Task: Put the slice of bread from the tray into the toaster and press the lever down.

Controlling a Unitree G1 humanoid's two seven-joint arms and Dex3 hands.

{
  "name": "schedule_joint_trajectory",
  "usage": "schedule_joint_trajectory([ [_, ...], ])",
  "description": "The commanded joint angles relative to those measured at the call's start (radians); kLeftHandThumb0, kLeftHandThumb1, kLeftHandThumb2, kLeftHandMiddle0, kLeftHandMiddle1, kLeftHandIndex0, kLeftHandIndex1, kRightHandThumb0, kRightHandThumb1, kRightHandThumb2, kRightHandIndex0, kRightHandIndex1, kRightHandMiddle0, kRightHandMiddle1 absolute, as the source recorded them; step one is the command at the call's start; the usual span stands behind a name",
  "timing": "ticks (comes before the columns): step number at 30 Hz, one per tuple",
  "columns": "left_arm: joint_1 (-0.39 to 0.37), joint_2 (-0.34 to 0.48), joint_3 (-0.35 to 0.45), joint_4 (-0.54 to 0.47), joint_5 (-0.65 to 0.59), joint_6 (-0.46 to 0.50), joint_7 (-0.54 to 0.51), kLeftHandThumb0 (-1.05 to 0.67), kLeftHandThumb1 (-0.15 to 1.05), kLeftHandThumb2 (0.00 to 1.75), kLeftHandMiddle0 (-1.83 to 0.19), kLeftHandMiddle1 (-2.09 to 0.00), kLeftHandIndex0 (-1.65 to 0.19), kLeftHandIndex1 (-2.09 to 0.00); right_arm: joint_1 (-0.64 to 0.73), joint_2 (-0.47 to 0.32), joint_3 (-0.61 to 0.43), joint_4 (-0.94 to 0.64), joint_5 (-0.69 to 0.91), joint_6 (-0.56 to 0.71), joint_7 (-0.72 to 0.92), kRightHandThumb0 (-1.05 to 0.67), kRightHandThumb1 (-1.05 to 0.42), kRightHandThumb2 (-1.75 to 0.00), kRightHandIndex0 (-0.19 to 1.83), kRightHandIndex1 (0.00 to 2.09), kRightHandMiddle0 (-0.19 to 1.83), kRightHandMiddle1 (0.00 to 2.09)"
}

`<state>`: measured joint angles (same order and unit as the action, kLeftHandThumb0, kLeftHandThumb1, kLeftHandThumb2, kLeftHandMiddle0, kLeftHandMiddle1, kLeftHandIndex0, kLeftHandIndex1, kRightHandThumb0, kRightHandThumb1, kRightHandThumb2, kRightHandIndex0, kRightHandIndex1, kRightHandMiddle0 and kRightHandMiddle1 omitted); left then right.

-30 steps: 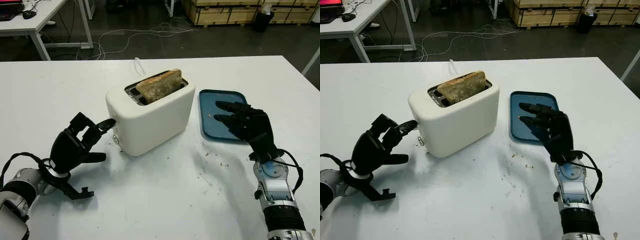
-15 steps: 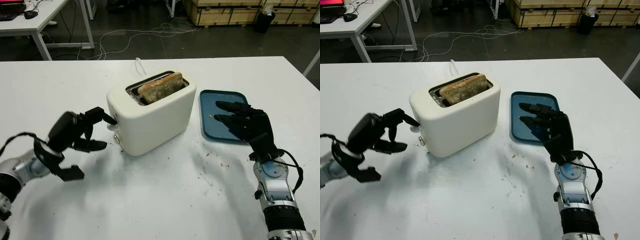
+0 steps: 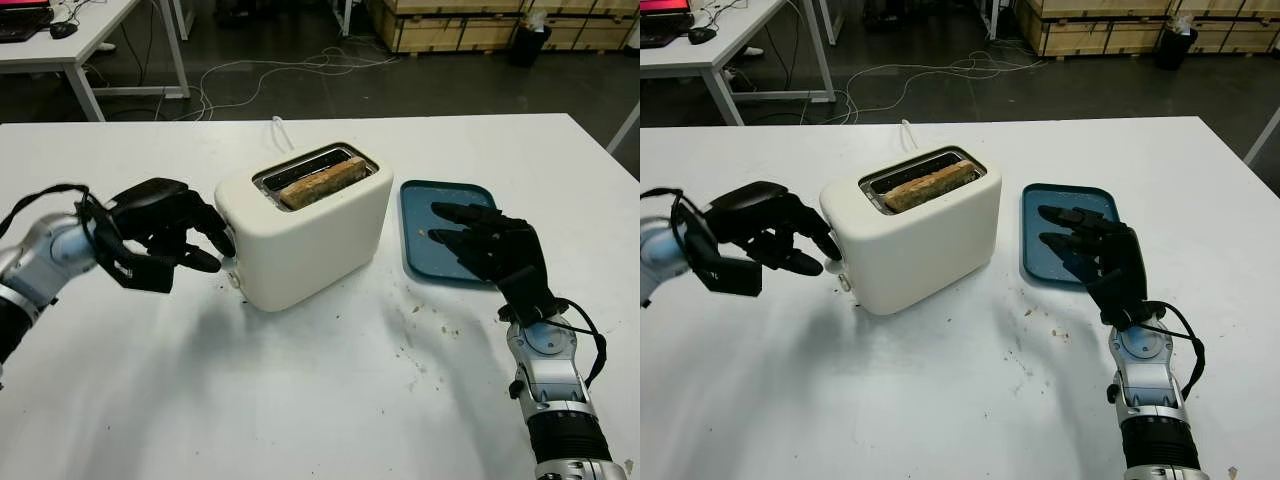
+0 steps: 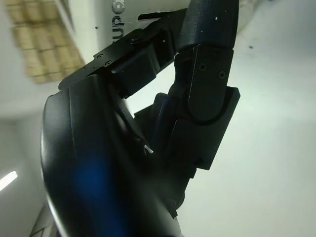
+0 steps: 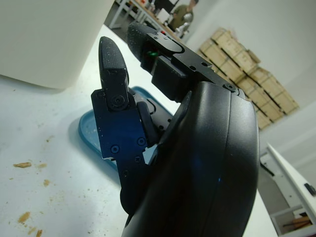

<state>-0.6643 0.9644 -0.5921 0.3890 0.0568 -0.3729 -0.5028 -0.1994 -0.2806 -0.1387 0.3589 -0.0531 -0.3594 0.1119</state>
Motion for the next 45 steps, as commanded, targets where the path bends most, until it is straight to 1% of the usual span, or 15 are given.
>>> schedule_joint_trajectory([
  [1,0.170,-0.052,-0.158,-0.094,0.068,0.182,-0.329,-1.05,0.92,0.16,-1.57,-0.46,-1.57,-0.28,-0.027,-0.027,0.017,-0.003,-0.018,-0.011,0.012,-0.46,-0.92,-0.15,1.14,0.04,0.99,0.00],
  [2,0.179,-0.050,-0.149,-0.112,0.070,0.207,-0.321,-1.05,0.92,0.16,-1.57,-0.46,-1.57,-0.29,-0.027,-0.026,0.017,-0.003,-0.015,-0.012,0.014,-0.46,-0.92,-0.16,1.14,0.04,0.99,0.00],
  [4,0.201,-0.047,-0.122,-0.148,0.074,0.229,-0.288,-1.05,0.92,0.14,-1.57,-0.70,-1.57,-0.47,-0.026,-0.021,0.015,-0.008,-0.001,-0.007,0.022,-0.45,-0.92,-0.15,1.13,0.04,0.99,0.00],
  [6,0.212,-0.058,-0.104,-0.180,0.093,0.255,-0.252,-1.05,0.92,0.17,-1.57,-0.85,-1.57,-0.59,-0.023,-0.018,0.016,-0.015,-0.006,0.000,0.018,-0.45,-0.92,-0.15,1.13,0.04,0.99,0.00],
  [8,0.221,-0.093,-0.104,-0.188,0.128,0.294,-0.209,-1.05,0.92,0.19,-1.57,-0.86,-1.57,-0.62,-0.022,-0.016,0.017,-0.007,-0.006,-0.012,0.018,-0.45,-0.92,-0.15,1.13,0.04,0.99,0.00],
  [9,0.224,-0.128,-0.115,-0.168,0.151,0.324,-0.188,-1.05,0.92,0.19,-1.57,-0.82,-1.57,-0.55,-0.022,-0.016,0.018,0.000,-0.005,-0.019,0.019,-0.45,-0.92,-0.15,1.13,0.04,0.99,0.00],
  [12,0.217,-0.315,-0.173,0.080,0.200,0.404,-0.158,-1.05,0.92,0.11,-1.57,-0.47,-1.57,-0.27,-0.014,-0.017,0.017,0.006,-0.003,-0.017,0.021,-0.46,-0.92,-0.16,1.13,0.04,1.00,0.00],
  [13,0.216,-0.363,-0.181,0.153,0.207,0.416,-0.150,-1.05,0.92,0.06,-1.56,-0.28,-1.55,-0.14,-0.011,-0.019,0.017,0.003,-0.005,-0.013,0.021,-0.45,-0.92,-0.16,1.14,0.04,1.00,0.00],
  [16,0.198,-0.440,-0.167,0.318,0.182,0.378,-0.203,-1.05,0.92,0.04,-1.47,-0.04,-1.42,-0.02,-0.007,-0.025,0.015,-0.006,-0.012,-0.003,0.015,-0.44,-0.92,-0.15,1.14,0.05,1.00,0.00],
  [19,0.170,-0.449,-0.165,0.376,0.180,0.361,-0.249,-1.05,0.90,0.02,-1.46,-0.02,-1.43,-0.02,-0.008,-0.023,0.012,-0.005,-0.001,0.001,0.021,-0.42,-0.92,-0.15,1.13,0.04,0.99,0.00],
  [29,0.147,-0.460,-0.161,0.458,0.129,0.299,-0.285,-1.05,0.89,0.00,-1.40,0.00,-1.37,0.00,-0.008,-0.022,0.014,-0.006,-0.004,-0.001,0.019,-0.45,-0.92,-0.15,1.13,0.05,0.99,0.00],
  [31,0.153,-0.456,-0.153,0.469,0.112,0.264,-0.283,-1.05,0.89,0.00,-1.38,0.00,-1.36,0.00,-0.006,-0.020,0.014,-0.011,-0.002,0.008,0.019,-0.44,-0.92,-0.15,1.13,0.05,0.99,0.00],
  [37,0.156,-0.457,-0.153,0.473,0.098,0.250,-0.289,-1.05,0.92,0.01,-1.32,0.00,-1.30,0.00,-0.006,-0.015,0.014,-0.005,0.006,-0.005,0.024,-0.44,-0.92,-0.14,1.13,0.05,1.00,0.01],
  [41,0.146,-0.451,-0.171,0.458,0.109,0.263,-0.288,-1.05,0.90,0.00,-1.34,-0.01,-1.32,-0.01,-0.005,-0.017,0.014,-0.009,0.003,0.003,0.023,-0.45,-0.92,-0.15,1.13,0.06,1.00,0.00],
  [45,0.130,-0.434,-0.230,0.377,0.195,0.307,-0.242,-1.05,0.92,0.01,-1.44,-0.05,-1.39,-0.03,-0.005,-0.015,0.014,-0.009,0.005,0.005,0.023,-0.44,-0.92,-0.14,1.13,0.06,1.00,0.00],
])
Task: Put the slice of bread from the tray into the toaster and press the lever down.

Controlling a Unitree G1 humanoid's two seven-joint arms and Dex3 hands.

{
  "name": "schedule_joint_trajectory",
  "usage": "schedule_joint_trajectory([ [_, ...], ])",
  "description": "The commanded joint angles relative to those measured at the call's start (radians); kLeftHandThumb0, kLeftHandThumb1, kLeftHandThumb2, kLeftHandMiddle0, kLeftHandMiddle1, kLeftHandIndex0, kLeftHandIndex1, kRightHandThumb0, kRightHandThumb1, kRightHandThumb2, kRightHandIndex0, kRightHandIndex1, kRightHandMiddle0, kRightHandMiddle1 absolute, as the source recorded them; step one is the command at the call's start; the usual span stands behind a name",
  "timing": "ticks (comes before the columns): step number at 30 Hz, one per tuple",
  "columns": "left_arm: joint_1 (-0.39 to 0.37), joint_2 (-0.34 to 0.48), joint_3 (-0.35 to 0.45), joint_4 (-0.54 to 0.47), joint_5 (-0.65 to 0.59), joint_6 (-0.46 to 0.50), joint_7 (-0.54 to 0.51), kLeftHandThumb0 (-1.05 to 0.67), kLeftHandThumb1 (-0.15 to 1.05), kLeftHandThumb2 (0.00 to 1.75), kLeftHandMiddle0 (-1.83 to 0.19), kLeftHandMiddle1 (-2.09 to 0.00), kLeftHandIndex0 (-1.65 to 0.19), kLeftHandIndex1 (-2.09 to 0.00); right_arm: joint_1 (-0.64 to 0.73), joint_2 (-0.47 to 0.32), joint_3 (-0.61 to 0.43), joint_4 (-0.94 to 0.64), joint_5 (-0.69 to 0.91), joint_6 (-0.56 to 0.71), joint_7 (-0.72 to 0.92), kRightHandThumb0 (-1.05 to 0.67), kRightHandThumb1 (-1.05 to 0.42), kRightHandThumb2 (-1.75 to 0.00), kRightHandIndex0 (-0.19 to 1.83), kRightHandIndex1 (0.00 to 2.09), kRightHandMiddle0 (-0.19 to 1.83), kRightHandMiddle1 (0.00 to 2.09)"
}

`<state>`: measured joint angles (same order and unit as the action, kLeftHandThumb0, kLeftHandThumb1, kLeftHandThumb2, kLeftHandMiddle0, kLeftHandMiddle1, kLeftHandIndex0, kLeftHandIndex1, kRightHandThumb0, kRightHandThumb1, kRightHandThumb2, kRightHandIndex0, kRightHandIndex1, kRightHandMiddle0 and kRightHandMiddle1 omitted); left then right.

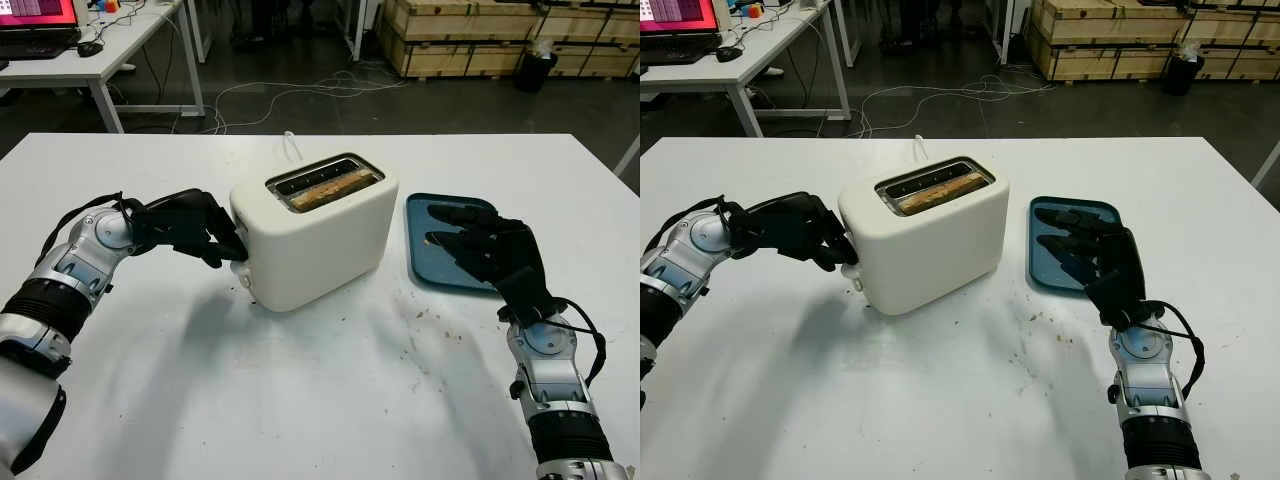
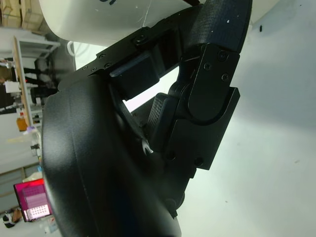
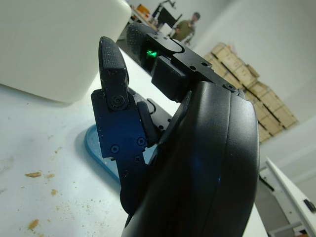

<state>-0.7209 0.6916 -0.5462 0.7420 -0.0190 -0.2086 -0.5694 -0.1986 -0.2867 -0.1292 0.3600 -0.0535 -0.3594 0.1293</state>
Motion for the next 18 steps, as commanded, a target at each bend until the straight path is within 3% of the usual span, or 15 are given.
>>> schedule_joint_trajectory([
  [1,0.193,-0.160,-0.282,0.012,0.282,0.137,-0.156,-1.05,0.92,0.01,-1.46,-0.05,-1.40,-0.03,-0.006,-0.010,0.005,-0.012,0.004,0.006,0.006,-0.44,-0.92,-0.15,1.13,0.06,1.00,0.00],
  [2,0.227,-0.165,-0.255,0.010,0.248,0.127,-0.130,-1.05,0.92,0.02,-1.47,-0.05,-1.40,-0.03,-0.004,-0.011,0.006,-0.014,-0.002,0.008,0.002,-0.44,-0.92,-0.15,1.13,0.06,1.00,0.00],
  [3,0.253,-0.171,-0.230,0.009,0.212,0.128,-0.117,-1.05,0.92,0.04,-1.32,-0.03,-1.20,-0.01,-0.004,-0.012,0.006,-0.016,-0.006,0.010,0.000,-0.45,-0.92,-0.15,1.13,0.06,1.00,0.00],
  [5,0.284,-0.171,-0.201,-0.015,0.163,0.167,-0.114,-1.05,0.92,0.07,-1.23,-0.01,-1.12,-0.02,-0.003,-0.013,0.005,-0.015,-0.004,0.009,0.001,-0.45,-0.92,-0.15,1.12,0.06,1.00,0.00],
  [8,0.249,-0.166,-0.233,-0.009,0.202,0.168,-0.144,-1.05,0.92,0.09,-1.16,0.00,-1.07,-0.01,-0.004,-0.012,0.003,-0.012,0.000,0.007,0.002,-0.44,-0.92,-0.15,1.12,0.06,1.00,0.00],
  [11,0.204,-0.132,-0.273,-0.059,0.299,0.156,-0.102,-1.05,0.91,0.04,-1.49,-0.15,-1.44,-0.08,-0.005,-0.009,0.002,-0.010,0.004,0.006,0.002,-0.44,-0.92,-0.15,1.11,0.06,0.99,0.00],
  [13,0.212,-0.095,-0.228,-0.115,0.300,0.162,-0.022,-1.05,0.89,0.02,-1.55,-0.71,-1.54,-0.54,-0.007,-0.005,0.002,-0.012,0.007,0.009,0.001,-0.43,-0.92,-0.15,1.12,0.06,0.99,0.00],
  [14,0.219,-0.072,-0.197,-0.146,0.295,0.156,0.025,-1.05,0.90,0.02,-1.56,-0.80,-1.56,-0.61,-0.007,-0.004,0.002,-0.013,0.007,0.010,0.000,-0.43,-0.92,-0.15,1.12,0.06,1.00,0.00],
  [16,0.237,-0.039,-0.132,-0.187,0.277,0.122,0.130,-1.05,0.92,0.07,-1.57,-0.72,-1.56,-0.42,-0.010,-0.004,0.002,-0.009,0.009,0.005,0.002,-0.43,-0.92,-0.15,1.12,0.06,1.00,0.00],
  [17,0.249,-0.030,-0.099,-0.199,0.265,0.101,0.185,-1.05,0.92,0.15,-1.57,-0.99,-1.56,-0.72,-0.011,-0.004,0.001,-0.006,0.011,0.001,0.004,-0.44,-0.92,-0.15,1.11,0.06,0.99,0.00],
  [18,0.261,-0.023,-0.067,-0.209,0.265,0.075,0.256,-1.05,0.92,0.19,-1.57,-1.12,-1.57,-0.87,-0.012,-0.004,0.001,-0.005,0.011,-0.001,0.004,-0.44,-0.92,-0.15,1.11,0.06,0.99,0.00],
])
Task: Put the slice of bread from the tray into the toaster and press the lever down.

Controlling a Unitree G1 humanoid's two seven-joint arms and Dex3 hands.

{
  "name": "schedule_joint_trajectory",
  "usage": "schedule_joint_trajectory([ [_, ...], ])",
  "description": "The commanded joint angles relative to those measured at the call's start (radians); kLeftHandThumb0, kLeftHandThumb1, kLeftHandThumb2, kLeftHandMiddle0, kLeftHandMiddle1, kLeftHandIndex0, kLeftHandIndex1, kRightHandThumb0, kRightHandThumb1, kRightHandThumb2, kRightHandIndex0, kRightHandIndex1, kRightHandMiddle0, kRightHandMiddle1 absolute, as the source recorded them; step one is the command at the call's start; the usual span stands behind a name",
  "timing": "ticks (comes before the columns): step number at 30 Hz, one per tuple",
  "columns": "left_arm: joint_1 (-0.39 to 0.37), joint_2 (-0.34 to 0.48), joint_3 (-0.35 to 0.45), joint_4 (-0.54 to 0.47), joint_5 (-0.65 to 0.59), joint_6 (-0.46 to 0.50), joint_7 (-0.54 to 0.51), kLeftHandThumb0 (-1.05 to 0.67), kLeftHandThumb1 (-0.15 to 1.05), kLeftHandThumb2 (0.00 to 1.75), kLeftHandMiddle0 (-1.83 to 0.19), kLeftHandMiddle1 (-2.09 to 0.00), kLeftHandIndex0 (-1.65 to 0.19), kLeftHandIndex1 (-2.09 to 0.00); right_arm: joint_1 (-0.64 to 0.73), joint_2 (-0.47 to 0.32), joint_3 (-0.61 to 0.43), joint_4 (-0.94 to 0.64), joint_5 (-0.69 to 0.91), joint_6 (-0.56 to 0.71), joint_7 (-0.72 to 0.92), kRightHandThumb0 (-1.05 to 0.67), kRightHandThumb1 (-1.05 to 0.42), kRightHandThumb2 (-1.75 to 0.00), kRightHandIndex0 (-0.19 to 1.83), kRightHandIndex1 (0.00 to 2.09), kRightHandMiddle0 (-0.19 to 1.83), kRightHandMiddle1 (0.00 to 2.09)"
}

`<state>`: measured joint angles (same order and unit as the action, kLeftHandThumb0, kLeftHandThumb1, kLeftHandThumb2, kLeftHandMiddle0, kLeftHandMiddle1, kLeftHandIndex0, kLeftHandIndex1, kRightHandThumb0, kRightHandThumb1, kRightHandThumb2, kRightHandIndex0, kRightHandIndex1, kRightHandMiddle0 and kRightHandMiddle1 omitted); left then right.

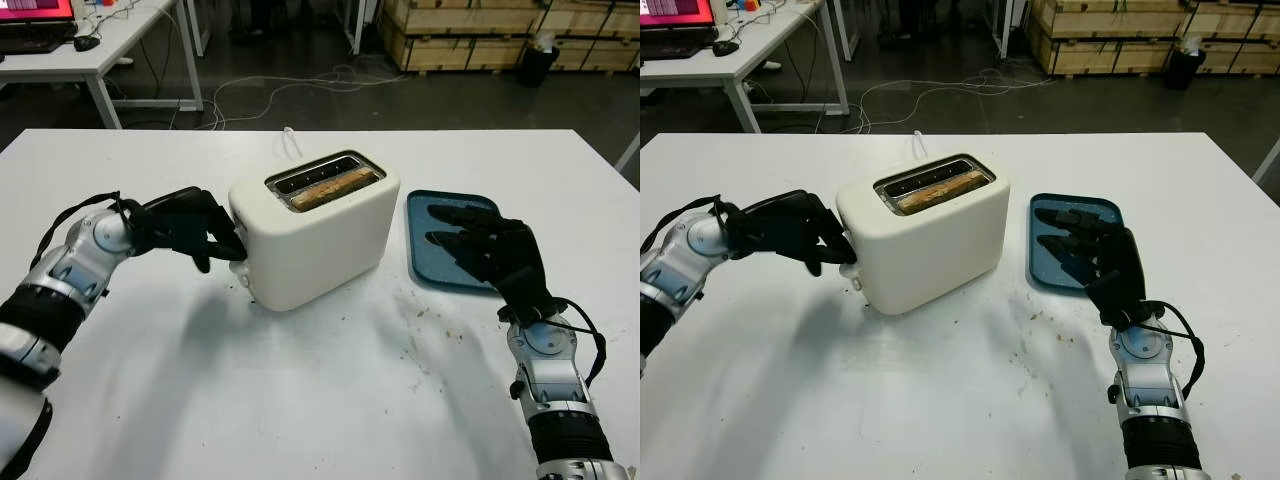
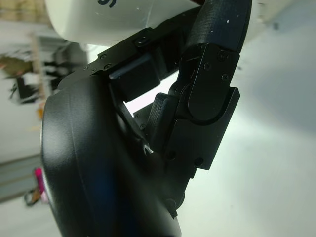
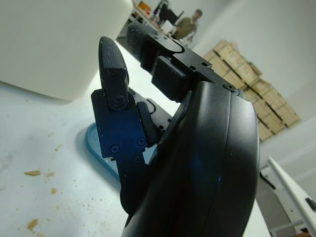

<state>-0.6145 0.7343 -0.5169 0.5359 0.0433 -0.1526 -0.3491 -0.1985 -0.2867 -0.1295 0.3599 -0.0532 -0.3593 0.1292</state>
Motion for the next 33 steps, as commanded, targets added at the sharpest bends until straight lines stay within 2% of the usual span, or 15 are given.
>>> schedule_joint_trajectory([
  [1,0.168,-0.064,-0.068,-0.005,0.209,-0.013,0.110,-1.05,0.92,0.32,-1.57,-1.33,-1.57,-1.09,-0.013,-0.005,0.002,-0.004,0.009,-0.003,0.003,-0.45,-0.92,-0.15,1.12,0.06,0.99,0.00],
  [3,0.193,-0.080,-0.006,0.004,0.202,-0.082,0.227,-1.05,0.92,0.49,-1.57,-1.49,-1.57,-1.21,-0.013,-0.005,0.003,-0.009,0.004,0.001,-0.002,-0.45,-0.92,-0.15,1.11,0.06,0.99,0.00],
  [5,0.217,-0.108,0.054,-0.001,0.201,-0.119,0.320,-1.05,0.92,0.60,-1.57,-1.52,-1.57,-1.28,-0.012,-0.002,0.004,-0.013,0.003,0.005,-0.004,-0.45,-0.92,-0.15,1.11,0.06,0.99,0.00],
  [9,0.250,-0.160,0.139,0.017,0.204,-0.209,0.413,-1.05,0.92,0.61,-1.57,-1.42,-1.57,-1.18,-0.013,0.002,0.007,-0.013,0.001,0.007,-0.008,-0.45,-0.92,-0.15,1.10,0.06,0.99,0.00],
  [13,0.266,-0.193,0.194,0.041,0.219,-0.289,0.453,-1.05,0.92,0.58,-1.57,-1.38,-1.57,-1.09,-0.013,0.001,0.013,-0.015,-0.002,0.007,-0.011,-0.46,-0.92,-0.16,1.10,0.06,0.98,0.00],
  [21,0.272,-0.230,0.262,0.084,0.240,-0.404,0.475,-1.05,0.92,0.55,-1.56,-1.36,-1.51,-1.16,-0.014,0.003,0.020,-0.009,0.000,-0.007,-0.011,-0.47,-0.92,-0.16,1.12,0.07,0.98,0.00],
  [28,0.280,-0.235,0.341,0.054,0.201,-0.474,0.452,-1.05,0.92,0.54,-1.45,-1.35,-1.35,-1.20,-0.018,0.008,0.019,0.003,0.011,-0.018,-0.009,-0.46,-0.92,-0.16,1.12,0.08,0.99,0.00],
  [30,0.279,-0.245,0.377,0.053,0.189,-0.507,0.473,-1.05,0.92,0.53,-1.41,-1.38,-1.31,-1.21,-0.022,0.015,0.016,0.006,0.019,-0.022,-0.010,-0.46,-0.92,-0.15,1.11,0.08,0.99,0.00],
  [33,0.265,-0.277,0.436,0.087,0.199,-0.581,0.554,-1.05,0.92,0.53,-1.31,-1.59,-1.20,-1.41,-0.031,0.028,0.012,0.015,0.034,-0.032,-0.009,-0.42,-0.92,-0.14,1.10,0.08,0.98,0.00],
])
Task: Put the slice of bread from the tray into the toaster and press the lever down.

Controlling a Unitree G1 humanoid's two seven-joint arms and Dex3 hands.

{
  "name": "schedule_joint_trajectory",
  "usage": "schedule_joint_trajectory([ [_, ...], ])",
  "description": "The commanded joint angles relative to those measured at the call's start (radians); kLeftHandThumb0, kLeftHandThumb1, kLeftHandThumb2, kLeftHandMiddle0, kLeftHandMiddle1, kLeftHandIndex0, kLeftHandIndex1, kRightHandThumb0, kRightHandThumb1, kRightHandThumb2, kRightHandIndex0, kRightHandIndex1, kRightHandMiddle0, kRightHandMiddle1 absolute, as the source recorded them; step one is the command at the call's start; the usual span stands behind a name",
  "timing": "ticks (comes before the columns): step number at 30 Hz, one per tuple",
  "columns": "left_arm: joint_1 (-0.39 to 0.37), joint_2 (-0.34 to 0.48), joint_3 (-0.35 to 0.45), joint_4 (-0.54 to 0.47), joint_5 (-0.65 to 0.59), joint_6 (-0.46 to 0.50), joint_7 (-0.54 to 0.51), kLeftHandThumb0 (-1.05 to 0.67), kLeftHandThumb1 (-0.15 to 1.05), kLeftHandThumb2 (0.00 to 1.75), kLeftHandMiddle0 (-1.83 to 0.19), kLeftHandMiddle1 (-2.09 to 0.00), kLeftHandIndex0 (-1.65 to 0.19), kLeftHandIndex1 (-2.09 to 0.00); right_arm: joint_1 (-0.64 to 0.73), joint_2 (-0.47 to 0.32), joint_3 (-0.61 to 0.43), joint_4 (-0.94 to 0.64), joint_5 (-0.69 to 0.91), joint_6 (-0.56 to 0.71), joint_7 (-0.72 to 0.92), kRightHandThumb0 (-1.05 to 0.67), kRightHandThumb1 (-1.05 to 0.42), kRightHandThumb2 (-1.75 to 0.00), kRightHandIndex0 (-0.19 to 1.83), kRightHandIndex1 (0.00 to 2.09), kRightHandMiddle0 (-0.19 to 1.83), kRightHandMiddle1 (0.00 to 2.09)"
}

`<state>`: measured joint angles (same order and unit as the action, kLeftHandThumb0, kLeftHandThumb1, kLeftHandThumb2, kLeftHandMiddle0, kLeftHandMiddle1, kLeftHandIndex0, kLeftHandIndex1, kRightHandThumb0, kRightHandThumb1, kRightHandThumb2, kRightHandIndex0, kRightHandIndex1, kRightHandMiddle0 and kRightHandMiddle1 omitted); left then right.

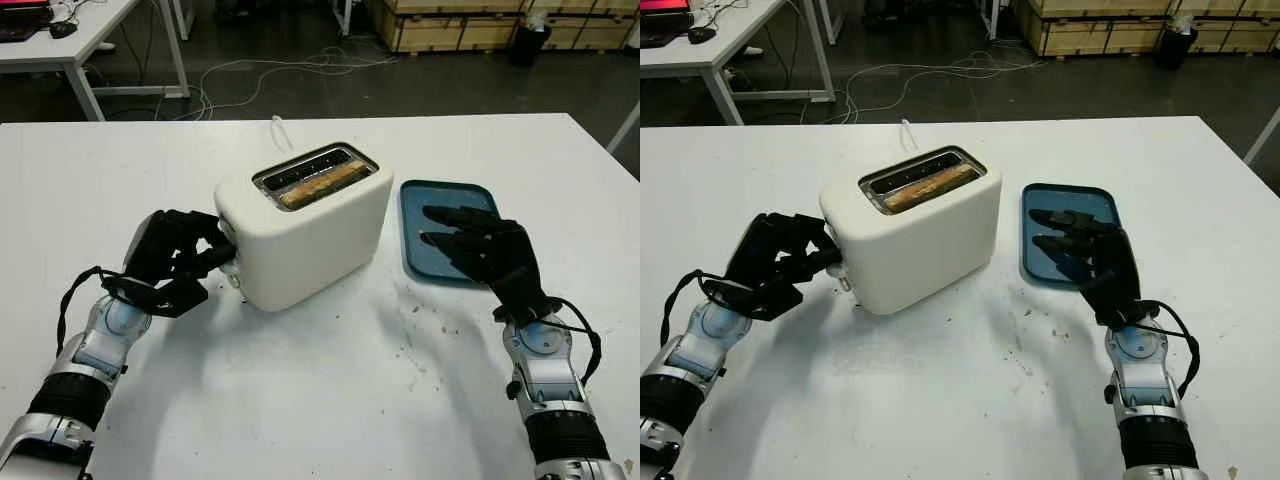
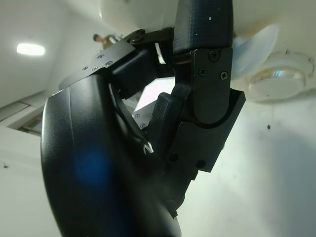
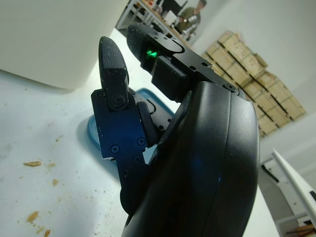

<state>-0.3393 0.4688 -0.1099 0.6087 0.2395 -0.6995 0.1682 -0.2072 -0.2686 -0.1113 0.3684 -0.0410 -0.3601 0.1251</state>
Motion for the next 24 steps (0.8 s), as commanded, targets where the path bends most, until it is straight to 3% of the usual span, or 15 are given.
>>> schedule_joint_trajectory([
  [1,-0.017,-0.019,0.046,0.029,0.019,-0.057,0.075,-1.05,0.92,0.56,-1.29,-1.68,-1.14,-1.54,-0.025,0.013,-0.008,0.007,0.025,-0.030,-0.006,-0.43,-0.92,-0.14,1.10,0.08,0.98,0.00],
  [4,-0.039,-0.043,0.090,0.077,0.038,-0.119,0.159,-1.05,0.92,0.60,-1.27,-1.74,-1.00,-1.72,-0.033,0.012,-0.009,0.006,0.014,-0.030,-0.019,-0.46,-0.92,-0.15,1.09,0.07,0.98,0.00],
  [9,-0.084,-0.061,0.128,0.156,0.077,-0.219,0.259,-1.05,0.92,0.63,-1.18,-1.75,-0.87,-1.74,-0.043,0.008,-0.006,0.008,0.005,-0.034,-0.031,-0.45,-0.92,-0.16,1.09,0.07,0.98,0.00],
  [17,-0.094,-0.059,0.134,0.198,0.111,-0.242,0.287,-1.05,0.92,0.64,-1.17,-1.75,-0.85,-1.75,-0.053,0.015,-0.009,0.012,0.027,-0.035,-0.029,-0.47,-0.92,-0.16,1.09,0.07,0.98,0.00],
  [22,-0.055,-0.065,0.162,0.127,0.082,-0.100,0.270,-1.05,0.92,0.66,-1.08,-1.75,-0.56,-1.74,-0.079,0.014,-0.034,0.024,0.052,-0.051,-0.034,-0.42,-0.92,-0.16,1.07,0.06,0.95,0.00],
  [24,-0.034,-0.064,0.165,0.084,0.064,-0.028,0.228,-1.05,0.92,0.63,-0.92,-1.75,-0.39,-1.74,-0.093,0.015,-0.049,0.034,0.083,-0.049,-0.017,-0.43,-0.92,-0.14,1.06,0.06,0.95,0.00],
])
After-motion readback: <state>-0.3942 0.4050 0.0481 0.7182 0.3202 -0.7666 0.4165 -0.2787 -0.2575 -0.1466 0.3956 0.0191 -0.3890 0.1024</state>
